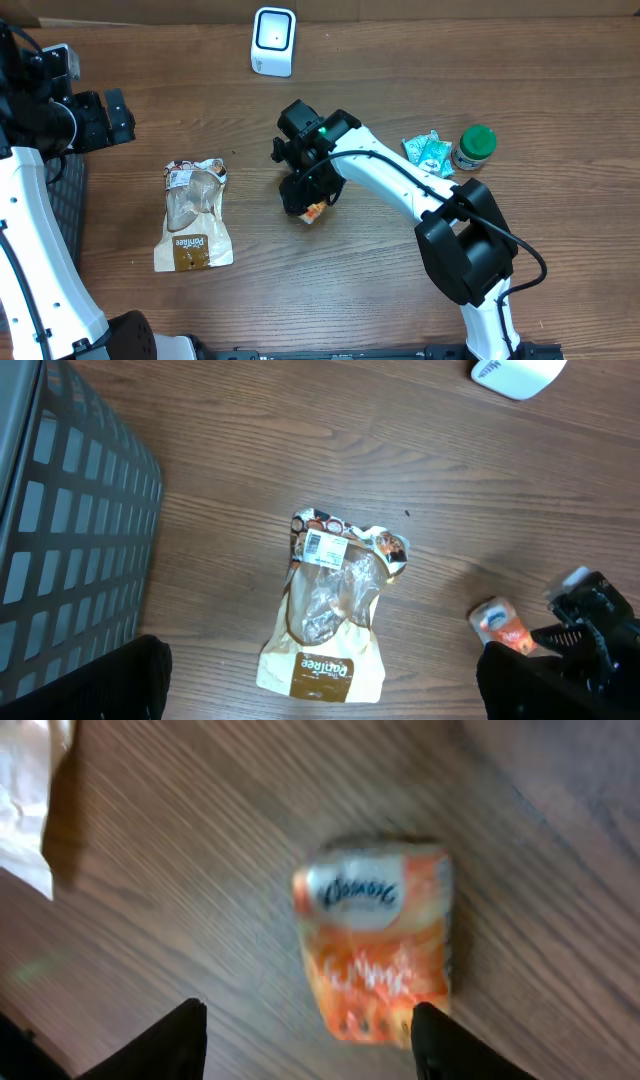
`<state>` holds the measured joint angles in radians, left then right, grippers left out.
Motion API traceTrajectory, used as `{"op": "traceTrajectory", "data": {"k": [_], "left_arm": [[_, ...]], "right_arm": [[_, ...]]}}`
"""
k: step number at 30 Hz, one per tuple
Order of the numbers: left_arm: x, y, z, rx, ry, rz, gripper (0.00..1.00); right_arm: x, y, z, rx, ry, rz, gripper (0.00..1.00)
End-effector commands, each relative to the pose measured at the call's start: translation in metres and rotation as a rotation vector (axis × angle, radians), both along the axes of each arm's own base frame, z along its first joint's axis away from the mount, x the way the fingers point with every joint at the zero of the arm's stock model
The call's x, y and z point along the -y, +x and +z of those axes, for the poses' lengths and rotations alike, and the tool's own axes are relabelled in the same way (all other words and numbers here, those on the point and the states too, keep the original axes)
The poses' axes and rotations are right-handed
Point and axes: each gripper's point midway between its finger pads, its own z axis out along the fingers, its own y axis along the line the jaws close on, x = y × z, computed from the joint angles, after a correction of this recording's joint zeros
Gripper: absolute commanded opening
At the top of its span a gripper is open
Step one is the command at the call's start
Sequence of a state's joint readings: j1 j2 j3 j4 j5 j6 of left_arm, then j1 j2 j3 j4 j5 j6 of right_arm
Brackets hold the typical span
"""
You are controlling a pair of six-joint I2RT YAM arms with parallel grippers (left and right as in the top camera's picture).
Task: Scan the item barcode
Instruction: 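Lower the right gripper onto the orange mint packet and grasp it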
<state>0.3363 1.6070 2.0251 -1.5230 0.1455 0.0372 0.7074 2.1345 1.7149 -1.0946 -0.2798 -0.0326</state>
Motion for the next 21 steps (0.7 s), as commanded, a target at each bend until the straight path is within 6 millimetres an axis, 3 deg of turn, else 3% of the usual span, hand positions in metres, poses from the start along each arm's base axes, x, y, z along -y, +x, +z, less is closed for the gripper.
{"op": "traceTrajectory", "data": {"k": [1, 5, 8, 11, 13, 16, 19, 21], "left_arm": [[-0.001, 0.001, 0.003, 0.011, 0.011, -0.018, 1.0], [-0.001, 0.001, 0.003, 0.011, 0.011, -0.018, 1.0], [-0.001, 0.002, 0.003, 0.011, 0.012, -0.018, 1.0], [-0.001, 0.001, 0.003, 0.011, 0.011, -0.018, 1.0], [-0.001, 0.001, 0.003, 0.011, 0.011, -0.018, 1.0], [-0.001, 0.001, 0.003, 0.011, 0.011, -0.018, 1.0], [-0.002, 0.001, 0.003, 0.011, 0.012, -0.017, 1.0], [-0.002, 0.001, 0.003, 0.011, 0.012, -0.017, 1.0]], "right_arm": [[-0.013, 0.004, 0.019, 0.007, 0.063, -0.046, 0.58], [-0.023, -0.016, 0.014, -0.13, 0.059, -0.229, 0.17], [-0.017, -0.038, -0.005, -0.221, -0.018, -0.357, 0.12], [0.007, -0.038, -0.031, -0.2, -0.121, -0.455, 0.12], [0.029, -0.022, -0.041, -0.146, -0.171, -0.512, 0.12], [0.046, 0.01, -0.042, -0.086, -0.154, -0.581, 0.12], [0.049, 0.049, -0.038, -0.036, -0.046, -0.645, 0.12], [0.037, 0.068, -0.029, -0.038, 0.082, -0.65, 0.12]]}}
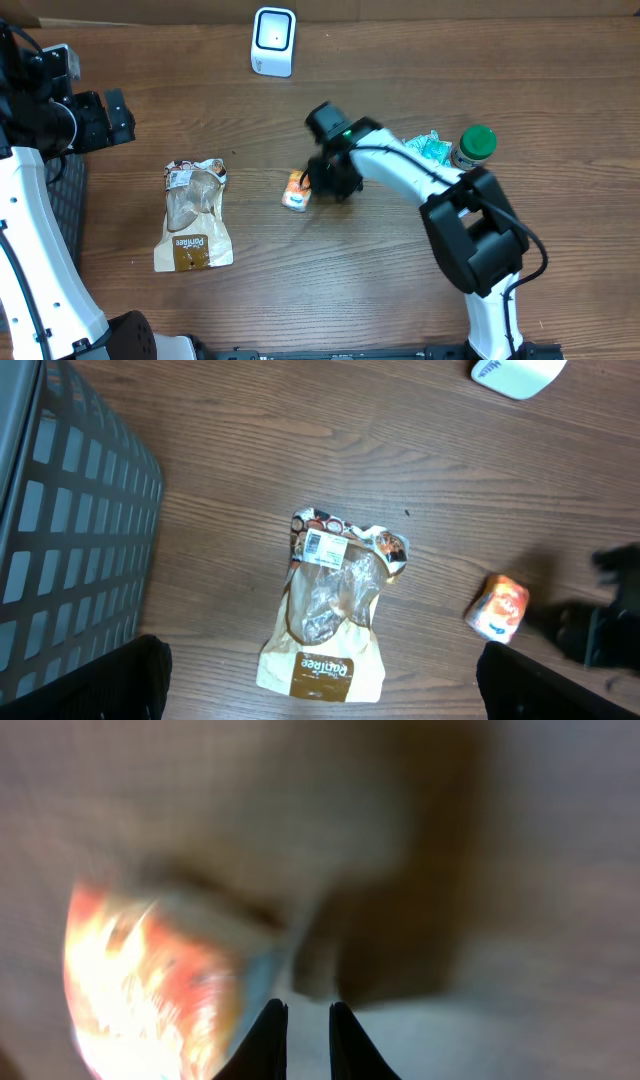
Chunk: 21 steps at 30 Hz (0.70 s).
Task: Scan the item barcode
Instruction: 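Lower the right gripper onto the orange mint packet and grasp it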
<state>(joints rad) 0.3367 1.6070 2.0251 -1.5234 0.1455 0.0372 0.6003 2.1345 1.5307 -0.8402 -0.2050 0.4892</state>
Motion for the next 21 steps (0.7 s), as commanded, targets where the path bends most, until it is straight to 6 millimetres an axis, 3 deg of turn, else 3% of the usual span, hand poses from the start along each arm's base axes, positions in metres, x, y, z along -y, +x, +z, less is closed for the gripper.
{"op": "traceTrajectory", "data": {"k": [1, 4, 10, 16, 19, 21], "left_arm": [[-0.002, 0.002, 0.003, 0.011, 0.012, -0.017, 1.0], [-0.001, 0.002, 0.003, 0.011, 0.012, -0.019, 1.0], [-0.001, 0.002, 0.003, 0.012, 0.012, -0.019, 1.0], [-0.001, 0.002, 0.003, 0.011, 0.012, -0.019, 1.0], [-0.001, 0.002, 0.003, 0.011, 0.012, -0.019, 1.0], [-0.001, 0.002, 0.003, 0.011, 0.012, -0.019, 1.0]], "right_arm": [[-0.012, 0.033, 0.023, 0.067, 0.179, -0.036, 0.13], [-0.022, 0.045, 0.034, 0.091, 0.28, -0.024, 0.19], [0.003, 0.043, 0.038, 0.03, 0.251, -0.035, 0.33], [0.007, 0.007, 0.038, -0.146, 0.263, -0.035, 0.47], [-0.016, -0.009, 0.034, -0.155, 0.258, 0.012, 0.49], [-0.02, -0.012, 0.025, -0.166, 0.226, -0.009, 0.49]]}}
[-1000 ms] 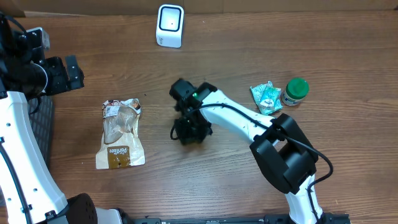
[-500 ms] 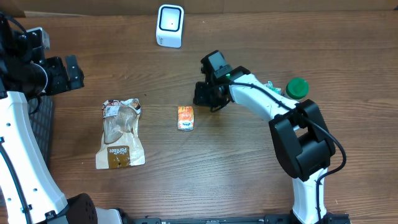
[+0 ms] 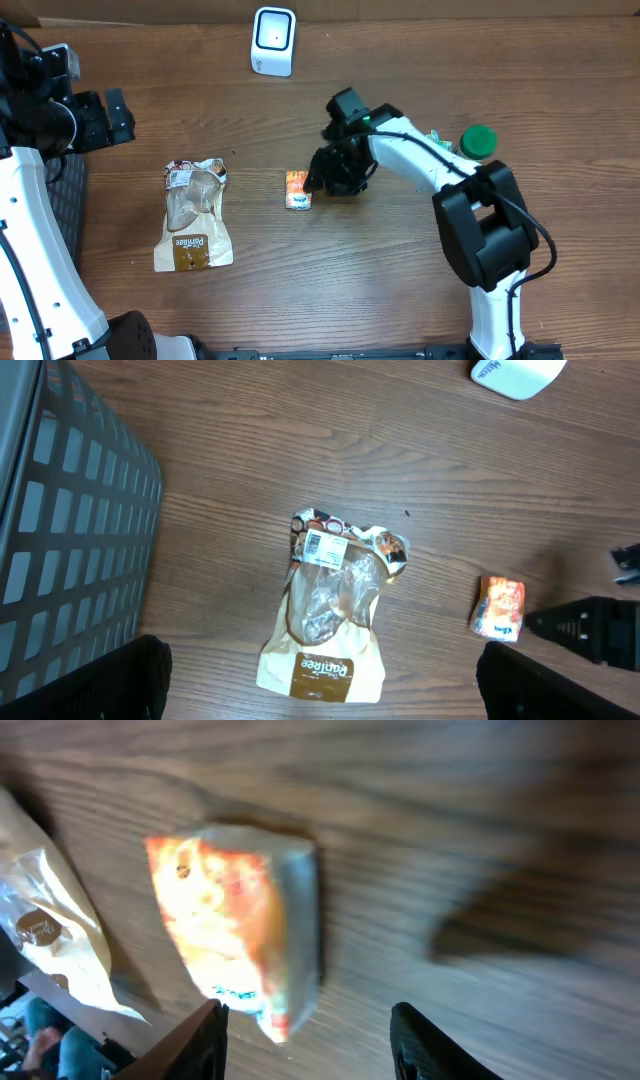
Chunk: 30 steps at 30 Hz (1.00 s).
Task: Scan the item barcode
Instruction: 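Lower the right gripper onto the orange mint packet and grasp it, then lift the orange packet and carry it up toward the scanner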
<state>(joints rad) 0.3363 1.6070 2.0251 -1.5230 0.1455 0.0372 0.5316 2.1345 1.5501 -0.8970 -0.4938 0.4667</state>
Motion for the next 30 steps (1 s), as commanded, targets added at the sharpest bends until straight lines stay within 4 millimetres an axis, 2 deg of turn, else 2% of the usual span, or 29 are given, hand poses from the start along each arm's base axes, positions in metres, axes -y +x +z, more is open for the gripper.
{"op": "traceTrajectory", "data": {"k": [1, 3, 7, 10, 11, 14, 17, 19, 21, 24, 26, 28, 30], "left_arm": [[-0.001, 0.002, 0.003, 0.011, 0.012, -0.019, 1.0], [-0.001, 0.002, 0.003, 0.011, 0.012, -0.019, 1.0], [-0.001, 0.002, 0.003, 0.011, 0.012, -0.019, 1.0], [-0.001, 0.002, 0.003, 0.011, 0.012, -0.019, 1.0], [-0.001, 0.002, 0.003, 0.011, 0.012, -0.019, 1.0], [-0.001, 0.002, 0.003, 0.011, 0.012, -0.019, 1.0], [-0.001, 0.002, 0.003, 0.011, 0.012, -0.019, 1.0], [-0.001, 0.002, 0.003, 0.011, 0.012, -0.019, 1.0], [-0.001, 0.002, 0.003, 0.011, 0.012, -0.019, 1.0], [-0.001, 0.002, 0.003, 0.011, 0.012, -0.019, 0.99], [-0.001, 0.002, 0.003, 0.011, 0.012, -0.019, 1.0], [-0.001, 0.002, 0.003, 0.011, 0.012, -0.019, 1.0], [-0.001, 0.002, 0.003, 0.011, 0.012, -0.019, 1.0]], "right_arm": [[-0.015, -0.003, -0.003, -0.009, -0.005, -0.01, 0.49], [-0.021, -0.008, -0.016, -0.025, -0.024, -0.01, 0.45], [-0.015, -0.009, -0.034, -0.045, -0.091, -0.046, 0.34], [-0.013, -0.009, -0.04, -0.055, -0.099, -0.048, 0.17], [-0.011, -0.008, -0.041, -0.048, -0.11, -0.05, 0.04], [-0.008, -0.007, -0.041, -0.048, -0.111, -0.042, 0.04], [-0.013, -0.007, -0.03, -0.041, -0.031, 0.02, 0.04], [-0.016, -0.006, -0.013, -0.028, 0.052, 0.06, 0.04], [-0.021, -0.003, 0.016, 0.011, 0.176, 0.12, 0.04], [-0.026, -0.006, 0.08, 0.118, 0.424, 0.259, 0.04], [-0.021, -0.012, 0.124, 0.197, 0.547, 0.327, 0.04], [-0.012, -0.017, 0.159, 0.261, 0.608, 0.351, 0.04], [-0.005, -0.021, 0.18, 0.302, 0.641, 0.362, 0.04]]}}
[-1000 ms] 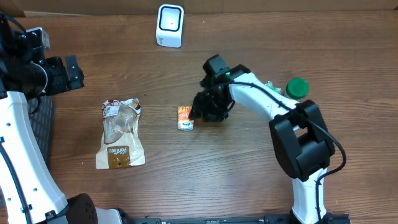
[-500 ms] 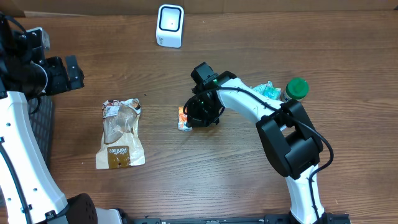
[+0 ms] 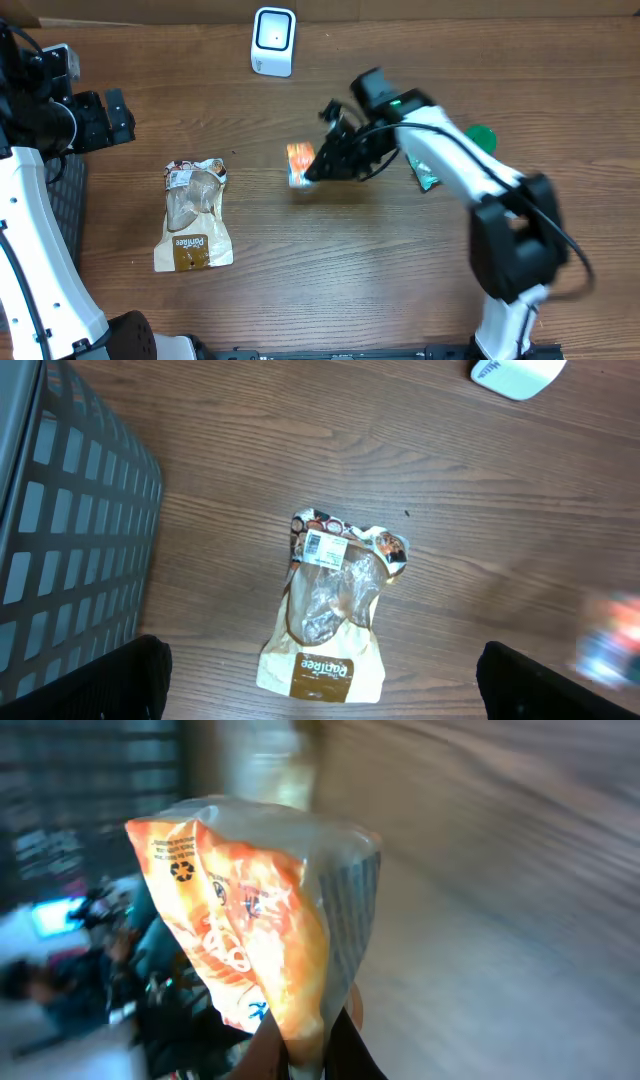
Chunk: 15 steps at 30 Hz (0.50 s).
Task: Scan the item barcode
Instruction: 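Lift the orange packet and carry it up toward the scanner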
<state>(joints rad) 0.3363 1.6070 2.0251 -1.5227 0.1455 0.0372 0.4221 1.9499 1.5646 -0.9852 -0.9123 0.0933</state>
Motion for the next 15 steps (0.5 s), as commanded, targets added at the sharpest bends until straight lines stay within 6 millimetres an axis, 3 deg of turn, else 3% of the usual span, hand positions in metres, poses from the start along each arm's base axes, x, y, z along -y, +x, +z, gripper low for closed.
{"op": "traceTrajectory", "data": {"k": [1, 5, 7, 15], "left_arm": [[-0.001, 0.002, 0.003, 0.011, 0.011, -0.019, 1.0], [-0.001, 0.002, 0.003, 0.011, 0.011, -0.019, 1.0], [-0.001, 0.002, 0.003, 0.011, 0.012, -0.019, 1.0], [-0.001, 0.002, 0.003, 0.011, 0.011, -0.019, 1.0]], "right_arm": [[0.008, -0.014, 0.077, 0.173, 0.193, 0.073, 0.04], [0.033, -0.019, 0.108, 0.21, 0.197, 0.018, 0.04], [0.042, -0.019, 0.114, 0.208, 0.193, -0.006, 0.04], [0.072, -0.01, 0.112, 0.201, 0.166, -0.071, 0.04]]}}
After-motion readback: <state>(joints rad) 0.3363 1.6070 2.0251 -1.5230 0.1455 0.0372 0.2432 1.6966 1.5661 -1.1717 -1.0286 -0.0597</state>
